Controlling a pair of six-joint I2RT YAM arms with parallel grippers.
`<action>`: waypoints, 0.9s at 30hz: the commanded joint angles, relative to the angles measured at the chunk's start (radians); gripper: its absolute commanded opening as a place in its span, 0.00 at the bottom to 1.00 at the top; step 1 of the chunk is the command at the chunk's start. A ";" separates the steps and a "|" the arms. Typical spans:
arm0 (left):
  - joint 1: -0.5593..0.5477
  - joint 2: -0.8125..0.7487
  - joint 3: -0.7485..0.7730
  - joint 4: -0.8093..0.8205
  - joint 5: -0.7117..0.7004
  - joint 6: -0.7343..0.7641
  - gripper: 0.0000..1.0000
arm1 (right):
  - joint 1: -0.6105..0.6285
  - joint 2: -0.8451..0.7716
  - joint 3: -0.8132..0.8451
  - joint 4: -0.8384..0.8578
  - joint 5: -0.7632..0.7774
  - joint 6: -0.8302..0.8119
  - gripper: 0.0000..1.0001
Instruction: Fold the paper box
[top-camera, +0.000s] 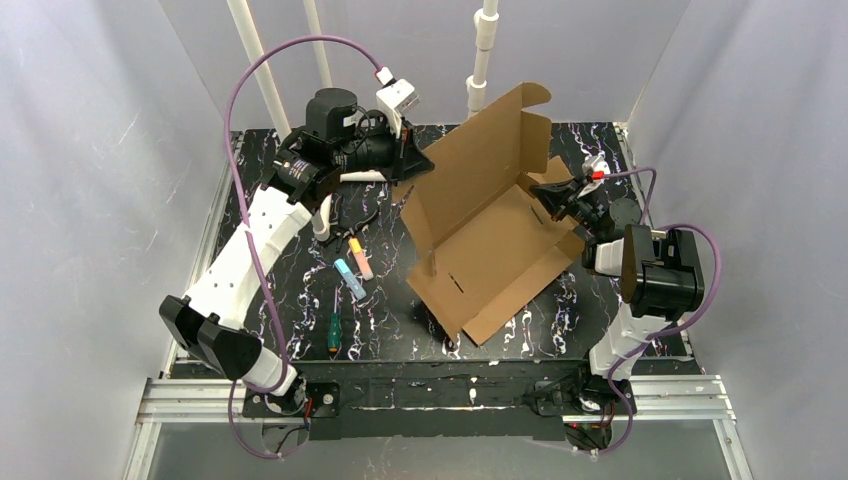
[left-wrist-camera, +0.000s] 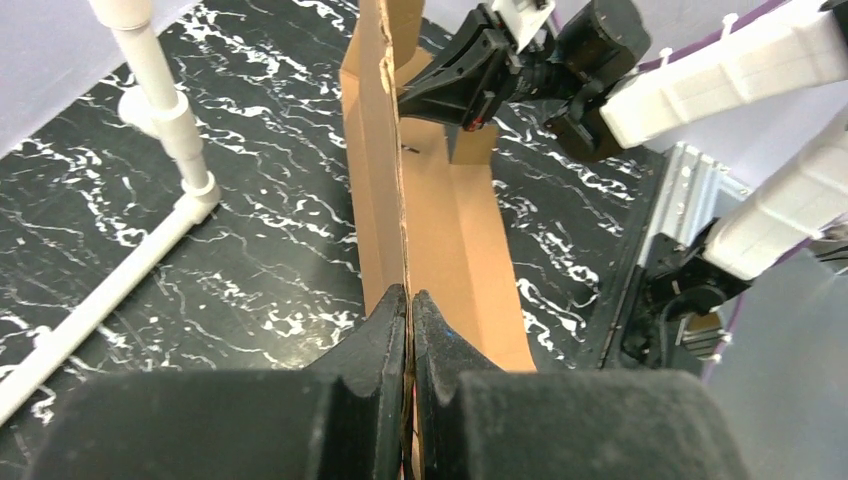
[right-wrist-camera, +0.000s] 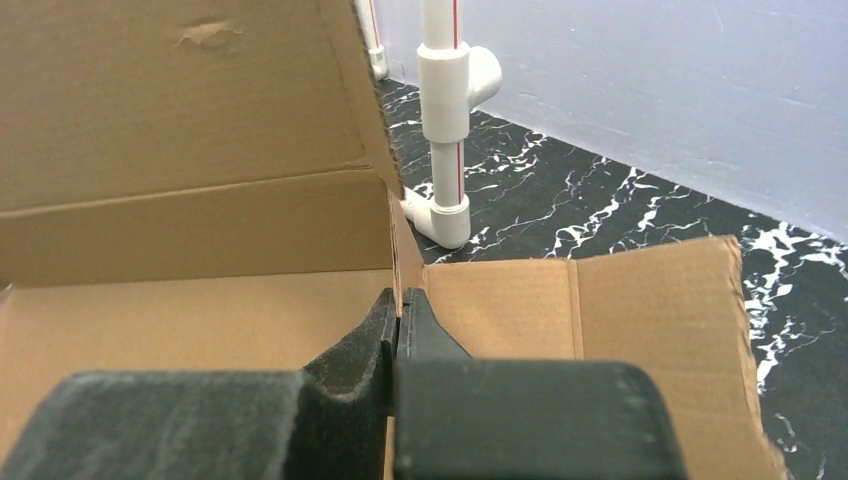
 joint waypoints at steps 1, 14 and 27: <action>-0.009 -0.044 0.028 0.157 0.086 -0.081 0.00 | -0.024 0.041 -0.022 0.319 -0.021 0.152 0.01; -0.011 -0.026 0.208 0.009 -0.089 0.146 0.00 | 0.050 0.043 0.107 0.280 0.089 0.219 0.01; -0.011 -0.048 0.251 0.000 -0.122 0.274 0.00 | 0.132 0.110 0.198 0.271 0.152 0.212 0.01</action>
